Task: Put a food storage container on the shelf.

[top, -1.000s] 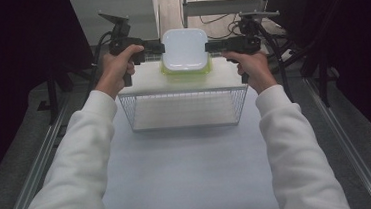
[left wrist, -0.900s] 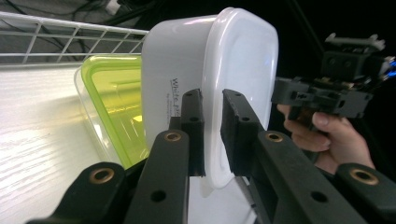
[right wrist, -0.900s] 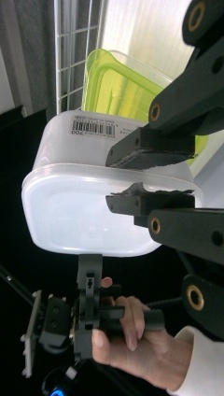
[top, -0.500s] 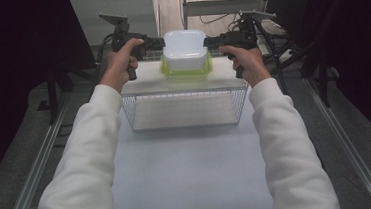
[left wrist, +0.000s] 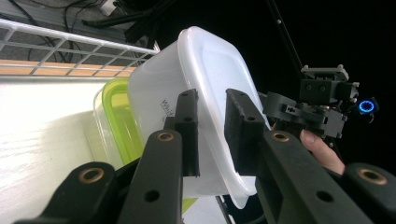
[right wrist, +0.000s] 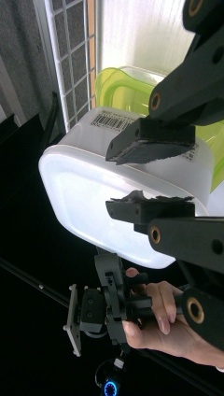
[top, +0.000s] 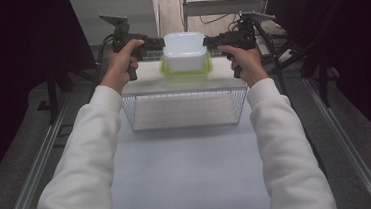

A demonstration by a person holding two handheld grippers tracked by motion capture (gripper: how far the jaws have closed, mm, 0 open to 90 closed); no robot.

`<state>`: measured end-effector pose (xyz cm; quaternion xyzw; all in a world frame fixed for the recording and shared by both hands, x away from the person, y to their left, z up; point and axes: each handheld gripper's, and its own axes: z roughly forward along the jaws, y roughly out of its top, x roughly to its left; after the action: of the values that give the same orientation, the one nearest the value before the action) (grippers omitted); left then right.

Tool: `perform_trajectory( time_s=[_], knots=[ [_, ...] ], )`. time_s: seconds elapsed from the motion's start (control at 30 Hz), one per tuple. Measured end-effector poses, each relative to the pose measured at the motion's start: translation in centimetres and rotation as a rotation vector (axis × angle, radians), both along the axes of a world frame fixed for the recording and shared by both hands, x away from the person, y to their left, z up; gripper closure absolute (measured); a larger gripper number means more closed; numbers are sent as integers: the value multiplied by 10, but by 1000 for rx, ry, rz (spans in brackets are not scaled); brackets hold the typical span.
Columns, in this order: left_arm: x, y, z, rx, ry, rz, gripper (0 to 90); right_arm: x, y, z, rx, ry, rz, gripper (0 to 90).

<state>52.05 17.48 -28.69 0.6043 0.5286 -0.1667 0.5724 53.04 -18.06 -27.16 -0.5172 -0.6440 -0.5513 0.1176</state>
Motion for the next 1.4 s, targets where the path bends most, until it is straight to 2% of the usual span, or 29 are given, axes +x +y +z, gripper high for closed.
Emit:
perform_trajectory(
  time_s=[0.03,0.07,0.1,0.17,0.2,0.23,0.27,0.33,0.37,0.4,0.43,0.47,0.63,0.73,0.77,0.8,0.9,1.0,1.07,1.1,1.13,1.23,1.27,1.3,1.33,1.37,1.4],
  knots=[
    [0,0,0,1,-1,-1,747,0,0,0,-2,-4,-1,687],
    [-2,0,2,25,-26,5,680,-1,0,1,-3,-19,-9,634],
    [-2,0,2,25,-26,5,633,-1,0,1,-3,-19,-9,634],
    [-4,1,4,49,-56,12,598,-4,-1,5,-11,-48,-24,587],
    [-7,3,6,79,-91,23,520,-7,-3,8,-27,-78,-33,551],
    [-7,3,6,79,-91,23,486,-7,-3,8,-27,-78,-33,551],
    [-9,5,8,91,-106,22,486,-9,-4,10,-40,-91,-33,536],
    [-14,6,11,111,-139,20,416,-15,-8,14,-73,-133,-27,493],
    [-17,6,12,129,-157,19,416,-15,-8,14,-73,-133,-27,493],
    [-24,7,15,153,-184,16,380,-19,-10,15,-93,-162,-18,472],
    [-24,7,15,153,-184,16,370,-19,-10,15,-93,-162,-18,472],
    [-32,9,15,162,-203,16,362,-24,-12,15,-106,-179,-6,456],
    [-46,14,15,177,-221,20,325,-34,-18,17,-144,-220,11,419],
    [-60,18,14,201,-243,-6,320,-47,-27,17,-156,-256,24,387],
    [-60,18,14,201,-243,-6,320,-47,-27,17,-156,-256,24,387],
    [-67,18,11,200,-255,-21,320,-53,-32,15,-157,-269,33,364],
    [-73,18,8,206,-262,-33,317,-60,-38,11,-155,-273,38,346],
    [-87,18,0,224,-288,-54,315,-73,-50,2,-169,-288,45,327],
    [-96,17,-3,251,-306,-59,313,-81,-56,-3,-180,-299,42,320],
    [-96,17,-3,251,-306,-59,312,-81,-56,-3,-180,-299,42,320],
    [-106,17,-9,266,-322,-64,311,-88,-62,-9,-190,-312,47,316],
    [-114,18,-14,274,-330,-63,311,-96,-66,-15,-214,-326,55,311],
    [-124,18,-20,281,-344,-68,310,-106,-69,-24,-232,-337,73,306],
    [-124,18,-20,281,-344,-68,309,-110,-70,-27,-234,-339,80,306],
    [-134,19,-28,281,-356,-75,309,-114,-72,-32,-233,-339,87,304],
    [-134,19,-28,281,-356,-75,309,-114,-72,-32,-233,-339,87,304],
    [-143,19,-38,285,-356,-84,310,-122,-75,-42,-229,-335,103,303]
  ],
)
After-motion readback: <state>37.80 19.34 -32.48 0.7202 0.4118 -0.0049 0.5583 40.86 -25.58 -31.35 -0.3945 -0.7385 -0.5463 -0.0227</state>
